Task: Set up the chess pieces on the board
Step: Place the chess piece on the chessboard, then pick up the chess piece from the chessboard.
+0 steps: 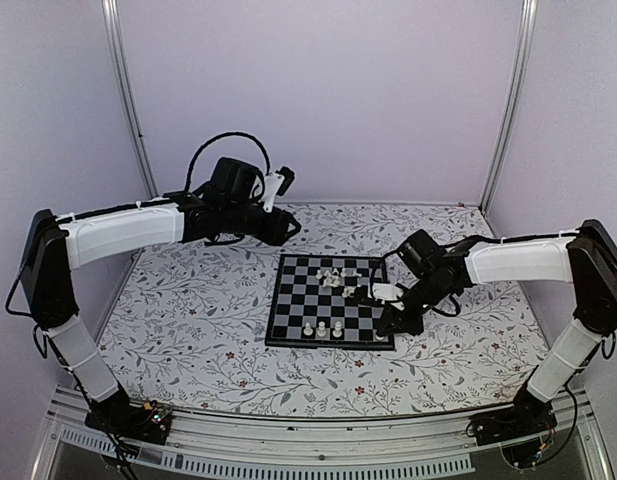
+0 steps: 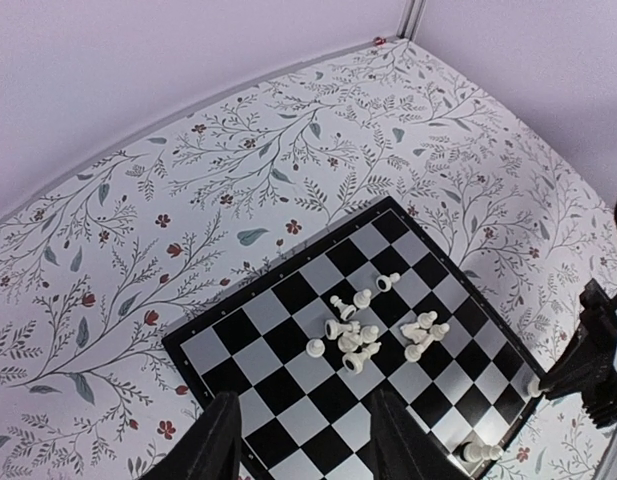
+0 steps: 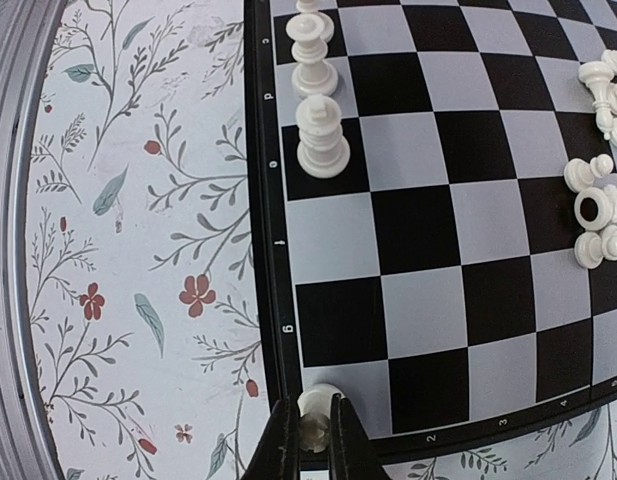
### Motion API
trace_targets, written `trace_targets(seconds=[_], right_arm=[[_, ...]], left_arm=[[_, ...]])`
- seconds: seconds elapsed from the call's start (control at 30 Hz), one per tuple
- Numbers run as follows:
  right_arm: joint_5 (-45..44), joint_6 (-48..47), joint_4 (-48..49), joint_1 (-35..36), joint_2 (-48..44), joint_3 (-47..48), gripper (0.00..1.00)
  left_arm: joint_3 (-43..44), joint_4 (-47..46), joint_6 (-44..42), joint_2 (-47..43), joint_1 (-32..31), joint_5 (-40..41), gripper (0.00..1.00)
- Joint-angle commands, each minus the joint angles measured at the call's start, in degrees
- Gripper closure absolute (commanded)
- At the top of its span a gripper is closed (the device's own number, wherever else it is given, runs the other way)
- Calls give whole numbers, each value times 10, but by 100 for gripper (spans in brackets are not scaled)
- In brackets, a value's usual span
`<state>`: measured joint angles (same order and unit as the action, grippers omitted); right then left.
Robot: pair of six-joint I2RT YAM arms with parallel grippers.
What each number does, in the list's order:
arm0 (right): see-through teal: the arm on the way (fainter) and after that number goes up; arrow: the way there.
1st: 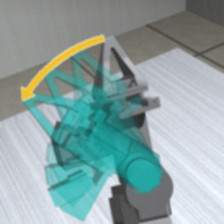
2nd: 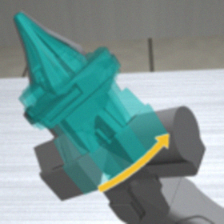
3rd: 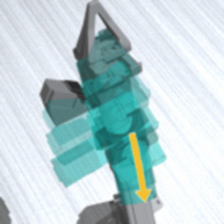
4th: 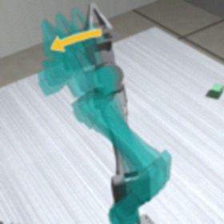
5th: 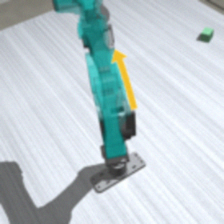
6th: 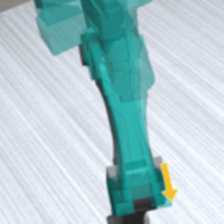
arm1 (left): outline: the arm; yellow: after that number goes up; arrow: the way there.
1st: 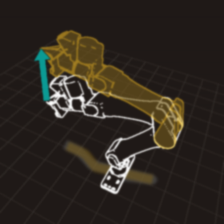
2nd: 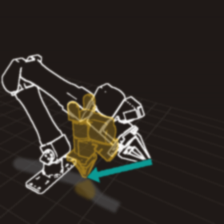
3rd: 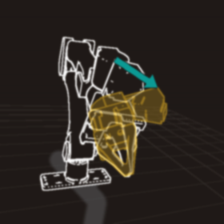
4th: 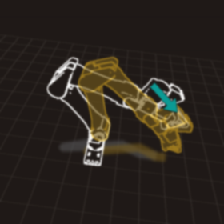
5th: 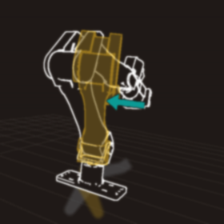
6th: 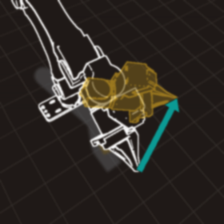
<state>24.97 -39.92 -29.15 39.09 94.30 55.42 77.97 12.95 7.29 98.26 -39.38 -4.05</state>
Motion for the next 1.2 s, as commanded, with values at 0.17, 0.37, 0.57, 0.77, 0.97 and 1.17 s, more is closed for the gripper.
trace_targets(seconds=[0.17,0.37,0.57,0.77,0.97,1.17], right_arm=[[-19,7,16,1,21,0,89],[-14,14,2,0,-5,11,68],[19,10,-23,-22,-68,26,63],[36,32,42,-119,-101,-13,64],[-27,25,92,-130,-133,-49,64],[-47,17,96,-130,-139,-55,64]], left_arm=[[21,10,-7,3,1,-7,53],[24,13,-8,8,0,-10,53],[40,37,-16,38,-2,-14,53],[85,87,-33,109,-20,-7,65],[183,162,-38,194,-65,37,66],[228,198,-38,242,-79,55,66]])
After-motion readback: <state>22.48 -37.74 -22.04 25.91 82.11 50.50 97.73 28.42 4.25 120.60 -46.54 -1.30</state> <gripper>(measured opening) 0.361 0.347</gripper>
